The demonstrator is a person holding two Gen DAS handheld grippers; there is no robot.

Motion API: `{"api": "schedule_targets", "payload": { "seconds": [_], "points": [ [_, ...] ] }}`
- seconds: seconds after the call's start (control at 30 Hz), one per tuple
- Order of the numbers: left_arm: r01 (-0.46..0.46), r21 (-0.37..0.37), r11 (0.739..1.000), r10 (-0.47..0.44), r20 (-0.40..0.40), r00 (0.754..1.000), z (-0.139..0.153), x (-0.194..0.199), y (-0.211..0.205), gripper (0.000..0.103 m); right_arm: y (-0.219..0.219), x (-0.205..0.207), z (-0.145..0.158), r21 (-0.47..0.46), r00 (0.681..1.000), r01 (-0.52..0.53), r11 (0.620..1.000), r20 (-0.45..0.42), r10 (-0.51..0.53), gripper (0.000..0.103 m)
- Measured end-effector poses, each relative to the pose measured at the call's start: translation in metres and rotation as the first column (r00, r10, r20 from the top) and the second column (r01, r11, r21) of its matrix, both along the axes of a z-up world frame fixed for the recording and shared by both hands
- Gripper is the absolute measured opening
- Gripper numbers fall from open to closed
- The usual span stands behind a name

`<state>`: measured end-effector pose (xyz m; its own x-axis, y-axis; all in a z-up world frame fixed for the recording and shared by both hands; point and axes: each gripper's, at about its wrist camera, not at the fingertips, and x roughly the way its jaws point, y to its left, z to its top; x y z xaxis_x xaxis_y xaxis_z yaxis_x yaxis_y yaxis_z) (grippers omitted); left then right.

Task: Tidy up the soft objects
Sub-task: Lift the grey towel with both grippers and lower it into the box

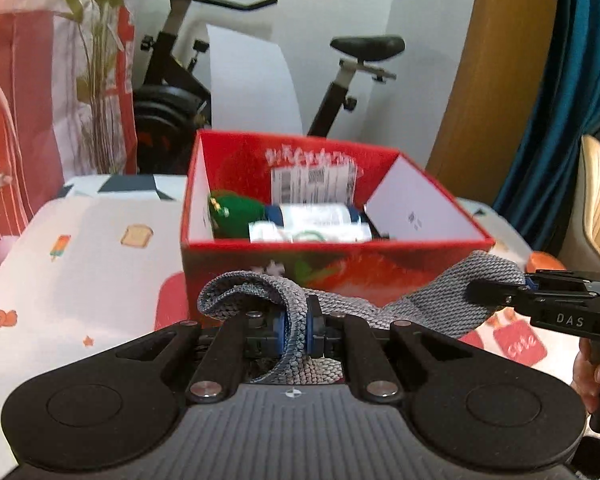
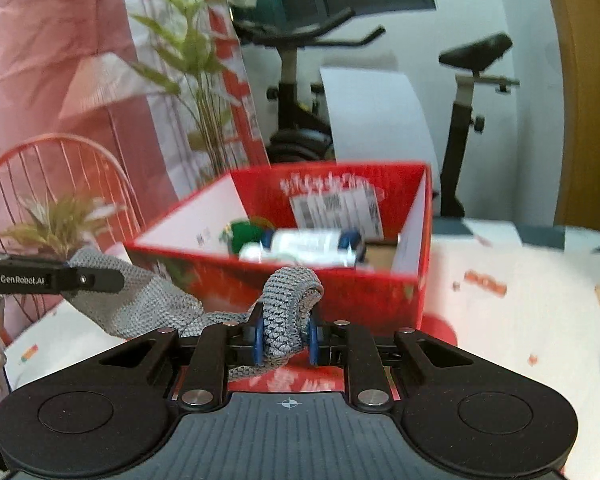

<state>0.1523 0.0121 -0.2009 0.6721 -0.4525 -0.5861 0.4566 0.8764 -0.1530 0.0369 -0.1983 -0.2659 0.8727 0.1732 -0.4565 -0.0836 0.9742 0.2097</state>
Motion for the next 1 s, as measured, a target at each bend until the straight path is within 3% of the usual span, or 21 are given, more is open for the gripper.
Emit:
{"api": "schedule_targets", "payload": {
  "seconds": [0.27,0.47,0.6,0.73,1.0],
  "points": [
    [-0.007,-0.066,0.998,0.012,0.077,0.997,0.041,0.012,0.010,0.010,-0.007,0.016,0.047,-0.029,0.995,-0.026,0.999,0.095,0.029,0.018],
    [0.014,-0.017,1.000,-0.011,0.161,0.987,0.066,0.051,-0.007,0.010,-0.018,0.071,0.072,-0.123,0.995,-0.036,0.992,0.089,0.047,0.018],
    [0.044,0.042,0.998,-0.049,0.115,0.992,0.061,0.096,-0.031,0.010,-0.025,0.125,0.063,-0.148,0.999,-0.038,0.988,-0.018,0.035,0.018],
    [0.086,0.166,0.982,-0.095,0.048,0.994,0.036,0.129,-0.067,0.010,-0.022,0.163,0.036,-0.178,0.988,-0.055,0.982,-0.152,0.027,0.018],
    [0.128,0.280,0.951,-0.110,-0.080,0.991,-0.008,0.155,-0.085,0.010,-0.018,0.179,0.003,-0.172,0.964,-0.052,0.984,-0.265,0.004,0.018]
  ]
}}
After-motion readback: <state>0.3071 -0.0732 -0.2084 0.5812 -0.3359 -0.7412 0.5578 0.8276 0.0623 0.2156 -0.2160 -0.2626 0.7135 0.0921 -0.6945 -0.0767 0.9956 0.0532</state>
